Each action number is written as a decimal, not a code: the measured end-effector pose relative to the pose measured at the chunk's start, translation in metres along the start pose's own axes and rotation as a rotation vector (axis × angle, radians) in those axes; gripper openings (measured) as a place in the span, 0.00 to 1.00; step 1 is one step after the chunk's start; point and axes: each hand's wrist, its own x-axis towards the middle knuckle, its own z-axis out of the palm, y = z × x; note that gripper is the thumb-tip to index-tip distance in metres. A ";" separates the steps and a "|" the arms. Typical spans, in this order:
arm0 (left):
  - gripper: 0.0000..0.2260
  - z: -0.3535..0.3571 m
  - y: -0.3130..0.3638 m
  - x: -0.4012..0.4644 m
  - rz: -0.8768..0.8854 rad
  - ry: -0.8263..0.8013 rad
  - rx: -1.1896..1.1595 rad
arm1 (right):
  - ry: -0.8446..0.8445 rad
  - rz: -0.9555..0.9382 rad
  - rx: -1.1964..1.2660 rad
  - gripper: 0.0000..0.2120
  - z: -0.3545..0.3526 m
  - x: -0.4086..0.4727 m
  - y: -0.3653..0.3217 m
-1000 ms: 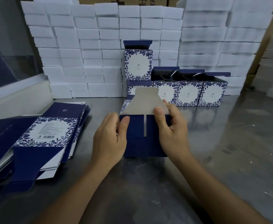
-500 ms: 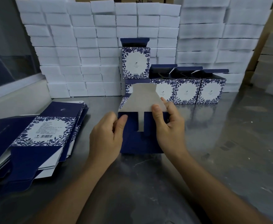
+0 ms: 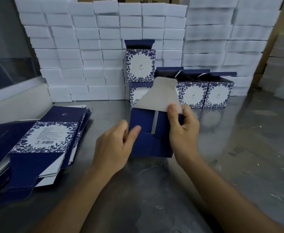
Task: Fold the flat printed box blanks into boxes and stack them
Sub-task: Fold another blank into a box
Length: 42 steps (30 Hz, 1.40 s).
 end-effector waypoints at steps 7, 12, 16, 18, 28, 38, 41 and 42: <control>0.18 0.001 0.002 0.002 0.108 0.020 0.112 | 0.157 0.159 0.093 0.13 -0.003 0.006 0.003; 0.18 0.002 0.000 0.000 0.069 0.019 0.050 | 0.177 0.208 0.142 0.15 -0.005 0.009 0.002; 0.19 0.003 0.000 0.000 0.082 0.078 0.007 | 0.253 0.332 0.272 0.13 -0.008 0.013 0.002; 0.19 0.006 0.001 0.000 0.069 0.106 0.008 | 0.281 0.387 0.349 0.12 -0.009 0.013 0.003; 0.19 0.006 0.001 0.000 0.119 0.125 0.069 | 0.217 0.460 0.418 0.13 -0.012 0.014 0.001; 0.23 0.008 0.001 -0.001 0.034 0.268 -0.167 | 0.007 0.651 0.559 0.29 -0.013 0.013 -0.004; 0.19 0.006 -0.002 0.000 -0.067 0.293 -0.221 | -0.067 0.645 0.600 0.21 -0.012 0.011 -0.001; 0.17 0.005 -0.002 0.001 -0.106 0.288 -0.249 | -0.095 0.636 0.597 0.18 -0.012 0.010 -0.001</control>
